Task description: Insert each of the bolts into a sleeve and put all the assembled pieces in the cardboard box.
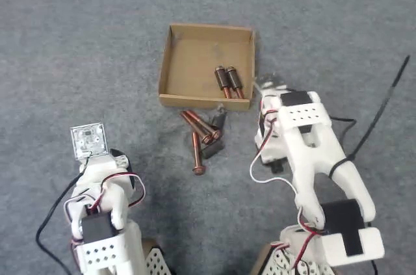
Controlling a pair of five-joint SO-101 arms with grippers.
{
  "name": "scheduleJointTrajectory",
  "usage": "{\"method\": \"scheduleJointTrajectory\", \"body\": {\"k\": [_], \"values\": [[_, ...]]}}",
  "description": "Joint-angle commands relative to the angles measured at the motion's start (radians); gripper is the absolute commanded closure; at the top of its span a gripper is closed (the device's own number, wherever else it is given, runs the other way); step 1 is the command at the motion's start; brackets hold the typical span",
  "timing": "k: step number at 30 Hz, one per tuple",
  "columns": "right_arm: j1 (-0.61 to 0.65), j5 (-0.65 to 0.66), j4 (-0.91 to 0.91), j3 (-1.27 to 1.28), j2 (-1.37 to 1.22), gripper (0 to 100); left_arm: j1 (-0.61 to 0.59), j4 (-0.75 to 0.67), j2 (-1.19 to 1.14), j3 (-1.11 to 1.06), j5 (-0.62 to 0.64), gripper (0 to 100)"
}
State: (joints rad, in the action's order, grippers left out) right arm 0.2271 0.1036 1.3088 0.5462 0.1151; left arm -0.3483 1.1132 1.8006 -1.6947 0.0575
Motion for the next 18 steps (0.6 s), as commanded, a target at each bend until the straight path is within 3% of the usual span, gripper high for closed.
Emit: {"method": "scheduleJointTrajectory", "body": {"k": [1,13,18], "values": [[-0.054,0.018,-0.127,-0.003,0.059,99.2,-0.003,-0.008,0.014,0.008,-0.011,99],[-0.074,0.011,-0.618,0.241,0.059,99.2,-0.003,-0.012,0.015,0.008,-0.005,99],[-0.142,0.011,-0.707,0.292,0.062,99.2,-0.003,0.015,0.015,0.027,0.0,99]]}}
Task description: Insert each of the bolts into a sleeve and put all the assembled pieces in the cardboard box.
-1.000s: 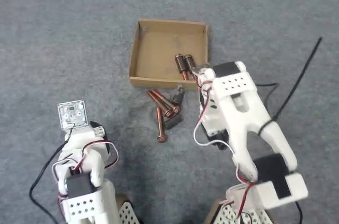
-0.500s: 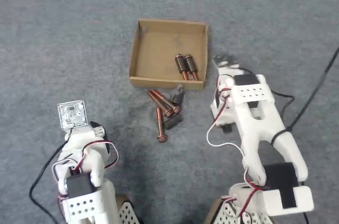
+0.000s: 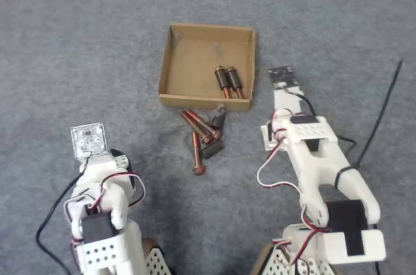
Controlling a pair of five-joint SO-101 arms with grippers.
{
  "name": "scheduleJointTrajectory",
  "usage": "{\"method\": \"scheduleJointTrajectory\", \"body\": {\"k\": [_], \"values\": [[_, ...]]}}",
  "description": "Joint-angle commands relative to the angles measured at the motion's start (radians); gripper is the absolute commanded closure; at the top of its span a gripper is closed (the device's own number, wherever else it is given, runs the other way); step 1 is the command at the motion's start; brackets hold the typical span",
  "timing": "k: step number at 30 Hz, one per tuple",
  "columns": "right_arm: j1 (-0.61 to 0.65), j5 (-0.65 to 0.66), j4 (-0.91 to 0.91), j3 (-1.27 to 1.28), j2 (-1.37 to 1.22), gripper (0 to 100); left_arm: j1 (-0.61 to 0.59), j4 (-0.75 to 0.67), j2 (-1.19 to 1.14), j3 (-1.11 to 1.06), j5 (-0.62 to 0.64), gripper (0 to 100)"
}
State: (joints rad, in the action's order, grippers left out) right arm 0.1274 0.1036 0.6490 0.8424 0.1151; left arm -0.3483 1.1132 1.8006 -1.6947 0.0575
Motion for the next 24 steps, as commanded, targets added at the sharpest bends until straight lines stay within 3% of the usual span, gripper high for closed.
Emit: {"method": "scheduleJointTrajectory", "body": {"k": [1,8,18,24], "values": [[-0.051,0.011,-0.05,-0.005,0.061,99.2,-0.003,0.032,0.015,0.047,0.008,99],[-0.054,0.011,-0.042,0.0,0.059,99.2,0.003,0.123,-0.044,0.269,0.018,99],[-0.053,0.011,-0.042,0.0,0.059,99.2,0.002,0.353,-0.865,0.993,0.018,99],[-0.054,0.011,-0.042,0.0,0.059,99.2,0.037,0.413,-1.097,1.211,0.02,99]]}}
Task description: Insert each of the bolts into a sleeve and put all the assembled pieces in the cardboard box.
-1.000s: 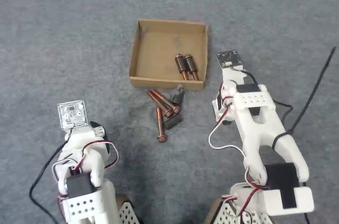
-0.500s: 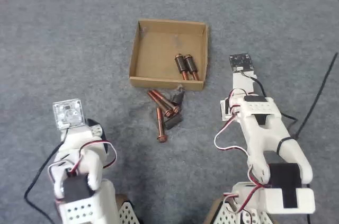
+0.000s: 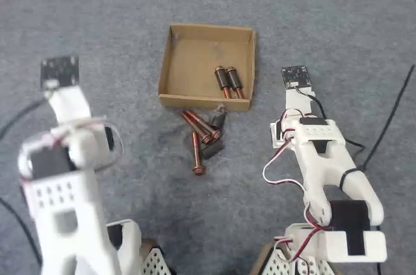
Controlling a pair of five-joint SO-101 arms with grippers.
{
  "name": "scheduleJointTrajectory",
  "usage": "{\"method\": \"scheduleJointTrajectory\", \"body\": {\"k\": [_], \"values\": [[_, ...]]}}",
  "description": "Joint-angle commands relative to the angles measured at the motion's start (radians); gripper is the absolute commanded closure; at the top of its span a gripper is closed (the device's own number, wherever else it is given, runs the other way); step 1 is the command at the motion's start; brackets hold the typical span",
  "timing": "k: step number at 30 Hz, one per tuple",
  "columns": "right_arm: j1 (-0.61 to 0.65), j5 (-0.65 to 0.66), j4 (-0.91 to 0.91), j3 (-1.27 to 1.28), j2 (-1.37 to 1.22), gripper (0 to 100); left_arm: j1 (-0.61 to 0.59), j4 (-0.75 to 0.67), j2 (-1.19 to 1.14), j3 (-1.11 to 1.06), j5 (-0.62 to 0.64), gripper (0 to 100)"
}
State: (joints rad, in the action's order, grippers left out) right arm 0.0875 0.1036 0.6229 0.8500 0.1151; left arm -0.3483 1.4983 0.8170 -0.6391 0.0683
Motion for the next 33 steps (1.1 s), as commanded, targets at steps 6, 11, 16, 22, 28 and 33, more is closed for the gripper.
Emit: {"method": "scheduleJointTrajectory", "body": {"k": [6,11,16,22,28,33], "values": [[-0.012,0.011,-0.019,-0.008,0.059,99.2,0.147,0.028,-0.17,0.248,0.157,99],[-0.01,0.011,-0.021,-0.008,0.059,99.2,0.244,0.028,-0.227,0.314,0.241,99],[-0.013,0.011,-0.019,-0.008,0.059,99.2,0.377,0.02,-0.288,0.315,0.242,99],[-0.015,0.011,-0.018,-0.008,0.059,99.2,0.499,-0.006,-0.397,0.292,0.362,90],[-0.015,0.015,-0.016,-0.008,0.059,99.2,0.543,-0.028,-0.528,0.288,0.385,86],[-0.015,0.017,-0.015,-0.008,0.059,99.2,0.546,-0.094,-0.654,0.286,0.39,87]]}}
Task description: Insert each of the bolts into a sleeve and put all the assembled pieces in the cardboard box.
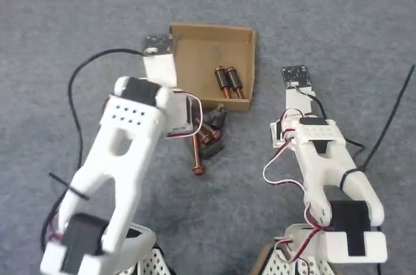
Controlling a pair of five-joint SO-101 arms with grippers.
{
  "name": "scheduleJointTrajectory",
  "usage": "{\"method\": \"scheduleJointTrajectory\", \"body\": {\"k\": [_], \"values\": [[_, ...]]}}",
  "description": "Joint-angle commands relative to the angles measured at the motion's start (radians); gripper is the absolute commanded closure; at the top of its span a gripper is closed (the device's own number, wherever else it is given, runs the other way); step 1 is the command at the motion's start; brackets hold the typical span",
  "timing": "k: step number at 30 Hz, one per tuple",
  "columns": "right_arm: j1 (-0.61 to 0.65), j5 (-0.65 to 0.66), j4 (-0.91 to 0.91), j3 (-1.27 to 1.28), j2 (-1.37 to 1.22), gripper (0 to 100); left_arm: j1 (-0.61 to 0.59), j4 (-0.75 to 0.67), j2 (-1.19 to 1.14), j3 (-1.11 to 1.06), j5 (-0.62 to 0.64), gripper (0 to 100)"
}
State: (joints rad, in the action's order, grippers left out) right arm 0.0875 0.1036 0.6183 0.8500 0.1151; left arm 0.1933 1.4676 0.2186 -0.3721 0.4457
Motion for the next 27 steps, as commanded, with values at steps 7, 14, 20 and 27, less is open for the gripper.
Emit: {"method": "scheduleJointTrajectory", "body": {"k": [7,14,20,27], "values": [[-0.012,0.017,-0.01,-0.008,0.059,99.2,0.006,-0.078,-0.16,0.019,0.012,87],[-0.01,0.017,-0.01,-0.008,0.059,99.2,0.008,-0.247,-0.186,-0.12,0.009,87],[-0.01,0.017,-0.01,-0.008,0.059,99.2,0.063,-0.411,-0.187,-0.272,0.012,87],[-0.01,0.017,-0.01,-0.008,0.059,99.2,0.058,-0.578,-0.287,-0.315,0.015,87]]}}
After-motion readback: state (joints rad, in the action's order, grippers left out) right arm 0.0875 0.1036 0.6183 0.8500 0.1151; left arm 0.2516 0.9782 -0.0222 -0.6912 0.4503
